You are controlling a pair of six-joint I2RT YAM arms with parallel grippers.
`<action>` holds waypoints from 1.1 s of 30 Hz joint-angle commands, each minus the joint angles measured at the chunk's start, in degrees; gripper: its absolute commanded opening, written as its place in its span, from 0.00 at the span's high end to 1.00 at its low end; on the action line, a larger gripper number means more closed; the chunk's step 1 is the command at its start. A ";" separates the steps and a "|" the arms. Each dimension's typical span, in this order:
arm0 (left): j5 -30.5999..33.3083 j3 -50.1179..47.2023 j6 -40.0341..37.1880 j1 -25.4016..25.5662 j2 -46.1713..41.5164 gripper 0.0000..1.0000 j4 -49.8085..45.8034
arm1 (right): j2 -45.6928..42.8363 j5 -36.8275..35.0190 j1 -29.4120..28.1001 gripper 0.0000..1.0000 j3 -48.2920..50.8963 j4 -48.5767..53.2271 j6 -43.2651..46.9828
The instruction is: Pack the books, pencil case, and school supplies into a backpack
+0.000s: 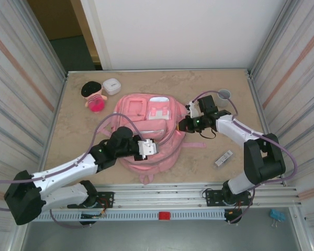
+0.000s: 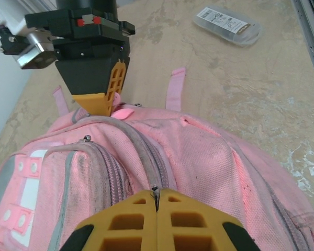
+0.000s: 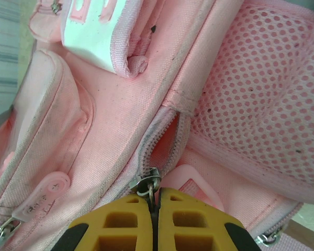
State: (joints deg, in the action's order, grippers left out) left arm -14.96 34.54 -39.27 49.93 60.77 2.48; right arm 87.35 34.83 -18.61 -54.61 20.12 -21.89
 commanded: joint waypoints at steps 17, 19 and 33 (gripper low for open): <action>-6.64 0.70 1.42 0.86 -2.00 1.00 0.01 | 4.51 -9.78 10.45 1.00 -3.60 -8.95 -2.26; -5.33 0.70 1.82 0.83 -1.39 1.00 0.44 | 4.45 -9.34 9.90 1.00 -3.71 -9.48 -2.80; 4.92 2.04 19.08 0.68 -6.19 0.36 0.01 | -4.62 -16.55 3.51 0.38 -9.99 6.17 -0.77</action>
State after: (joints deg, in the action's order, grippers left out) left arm -14.24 35.05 -27.27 50.54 57.25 3.33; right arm 87.39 21.15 -14.13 -60.90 20.18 -23.64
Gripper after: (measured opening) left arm 0.632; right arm 0.584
